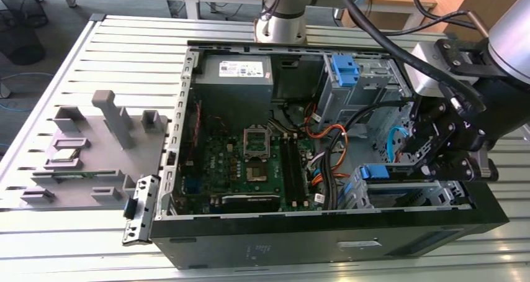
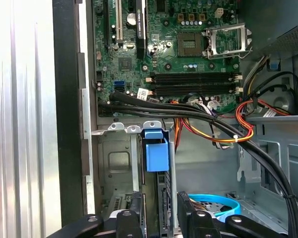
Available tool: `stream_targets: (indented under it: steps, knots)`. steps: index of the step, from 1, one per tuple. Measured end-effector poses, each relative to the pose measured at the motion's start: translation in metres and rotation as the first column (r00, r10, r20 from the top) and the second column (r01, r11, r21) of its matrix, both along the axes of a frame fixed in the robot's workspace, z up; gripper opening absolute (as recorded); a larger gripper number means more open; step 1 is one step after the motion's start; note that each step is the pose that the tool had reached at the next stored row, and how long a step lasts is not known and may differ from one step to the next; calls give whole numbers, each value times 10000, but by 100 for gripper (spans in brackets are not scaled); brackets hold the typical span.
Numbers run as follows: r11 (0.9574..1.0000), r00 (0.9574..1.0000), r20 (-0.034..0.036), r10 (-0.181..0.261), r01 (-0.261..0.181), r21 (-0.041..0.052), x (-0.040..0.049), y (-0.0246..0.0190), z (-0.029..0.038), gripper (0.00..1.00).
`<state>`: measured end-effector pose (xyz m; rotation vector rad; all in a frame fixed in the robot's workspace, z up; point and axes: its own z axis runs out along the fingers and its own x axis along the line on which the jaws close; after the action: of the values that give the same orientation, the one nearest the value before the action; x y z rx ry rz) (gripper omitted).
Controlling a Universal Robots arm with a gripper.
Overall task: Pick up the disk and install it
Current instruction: 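Insert the disk into the insertion slot, then insert the first disk wire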
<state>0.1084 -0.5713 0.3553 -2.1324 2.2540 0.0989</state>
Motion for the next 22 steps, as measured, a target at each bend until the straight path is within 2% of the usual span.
stream_targets:
  steps: [6,13,22]
  knots:
    - [10000,10000,0,0,0,2,0,0,42,42]
    - [10000,10000,0,0,0,1,0,1,45,42]
    - [10000,10000,0,0,0,1,0,26,43,42]
